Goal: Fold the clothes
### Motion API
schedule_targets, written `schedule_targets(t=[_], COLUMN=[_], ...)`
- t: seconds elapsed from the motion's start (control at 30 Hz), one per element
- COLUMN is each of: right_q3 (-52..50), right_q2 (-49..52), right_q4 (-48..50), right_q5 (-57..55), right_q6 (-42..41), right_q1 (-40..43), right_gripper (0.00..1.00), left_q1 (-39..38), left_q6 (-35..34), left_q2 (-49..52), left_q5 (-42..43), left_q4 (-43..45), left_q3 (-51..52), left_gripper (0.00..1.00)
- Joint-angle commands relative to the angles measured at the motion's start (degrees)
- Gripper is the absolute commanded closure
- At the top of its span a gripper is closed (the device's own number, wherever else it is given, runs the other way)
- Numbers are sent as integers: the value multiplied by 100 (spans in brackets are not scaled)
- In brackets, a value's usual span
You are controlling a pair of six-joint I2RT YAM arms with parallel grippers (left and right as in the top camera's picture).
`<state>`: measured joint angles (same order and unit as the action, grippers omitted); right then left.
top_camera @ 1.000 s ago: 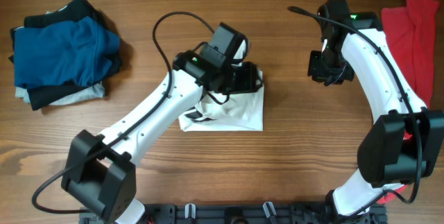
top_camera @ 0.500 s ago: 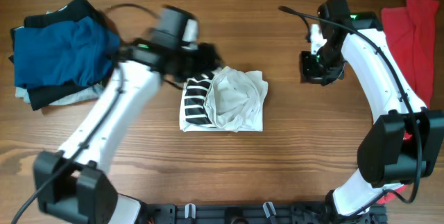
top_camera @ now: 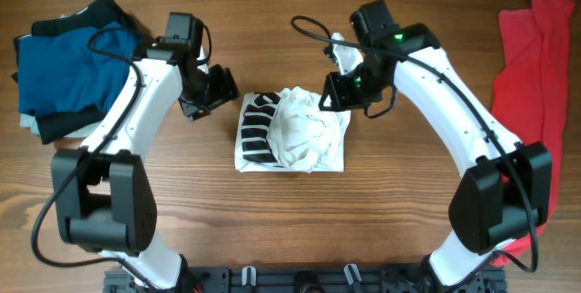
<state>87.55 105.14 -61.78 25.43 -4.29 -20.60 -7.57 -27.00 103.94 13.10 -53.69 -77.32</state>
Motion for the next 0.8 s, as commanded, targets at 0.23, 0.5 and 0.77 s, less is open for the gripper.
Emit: schedule_targets(t=[0.23, 0.5, 0.77], right_q3=[94, 94, 85], right_q2=[535, 796, 1056], right_q4=[575, 726, 737], right_q5=[-13, 57, 162], right_q6=[-693, -1091, -1093], right_q1=[-876, -1021, -1244], right_gripper=[71, 66, 65], left_q1=[-251, -472, -487], left_q6=[284, 413, 413], left_q2=[664, 901, 933], left_q5=[-76, -109, -120], left_q4=[111, 166, 195], left_q3=[46, 46, 46], left_gripper=[28, 28, 28])
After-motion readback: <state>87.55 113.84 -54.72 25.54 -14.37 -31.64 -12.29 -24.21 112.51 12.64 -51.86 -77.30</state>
